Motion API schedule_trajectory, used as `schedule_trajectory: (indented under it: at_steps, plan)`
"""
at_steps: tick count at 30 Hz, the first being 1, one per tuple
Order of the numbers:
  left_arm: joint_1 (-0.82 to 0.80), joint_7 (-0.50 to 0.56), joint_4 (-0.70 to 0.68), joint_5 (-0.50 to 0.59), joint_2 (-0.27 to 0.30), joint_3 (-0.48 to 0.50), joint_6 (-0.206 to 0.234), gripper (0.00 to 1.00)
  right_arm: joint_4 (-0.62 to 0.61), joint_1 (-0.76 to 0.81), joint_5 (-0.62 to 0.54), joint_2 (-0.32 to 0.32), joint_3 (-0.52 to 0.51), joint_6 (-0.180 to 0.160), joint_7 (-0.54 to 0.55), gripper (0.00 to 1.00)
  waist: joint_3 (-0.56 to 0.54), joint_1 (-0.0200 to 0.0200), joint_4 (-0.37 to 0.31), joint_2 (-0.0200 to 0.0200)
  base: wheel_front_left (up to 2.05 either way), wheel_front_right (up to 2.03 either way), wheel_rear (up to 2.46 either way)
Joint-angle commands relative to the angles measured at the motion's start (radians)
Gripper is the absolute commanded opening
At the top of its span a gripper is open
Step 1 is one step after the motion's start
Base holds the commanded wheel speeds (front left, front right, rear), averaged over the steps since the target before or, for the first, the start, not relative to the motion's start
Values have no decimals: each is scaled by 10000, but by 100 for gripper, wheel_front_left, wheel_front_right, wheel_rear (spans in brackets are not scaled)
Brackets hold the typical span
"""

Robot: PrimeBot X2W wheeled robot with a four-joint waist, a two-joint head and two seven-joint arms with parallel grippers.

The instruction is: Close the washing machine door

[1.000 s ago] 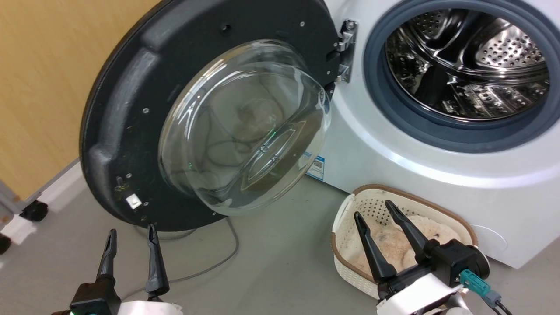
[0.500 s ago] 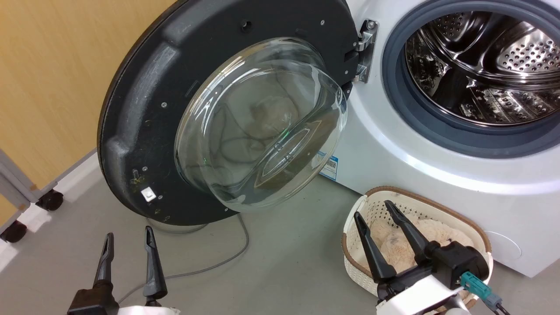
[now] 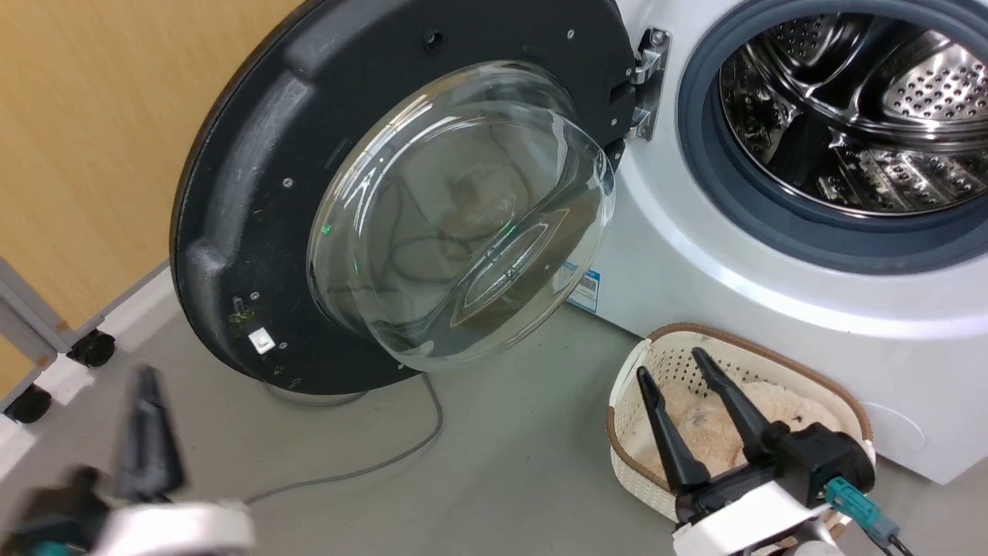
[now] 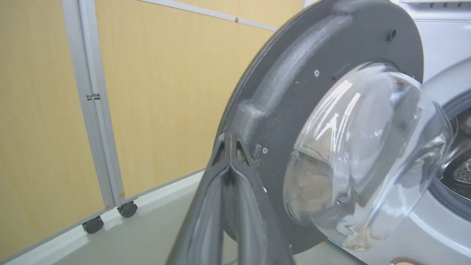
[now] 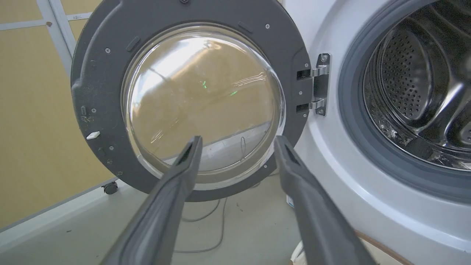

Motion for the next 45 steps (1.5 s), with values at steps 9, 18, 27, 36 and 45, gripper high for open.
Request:
schedule_trajectory:
  at_steps: [9,18,27,36,45]
  plan:
    - [-2965,499,1696,-2178,1367,1647,-1012,0,-351,383,-369,19,-505,8,-45,100,364,0,-51,0,0,0,0]
    - [-6075,2882,4835,-5230,2552,2543,-1554,0,-523,246,-656,-99,-539,8,-45,100,864,0,-467,0,0,0,0]
    - [-7363,5738,6993,-8125,2439,3518,-1369,0,-512,124,-641,-137,-489,8,-45,100,1010,0,-827,0,0,0,0]
    - [-6808,8240,7308,-9108,2302,3218,-1534,0,-519,240,-548,-73,-562,8,-45,100,744,0,-923,0,0,0,0]
    - [-5739,9825,6022,-10091,1680,3186,-1580,0,-518,515,-311,85,-675,8,-46,100,80,0,-1061,0,0,0,0]
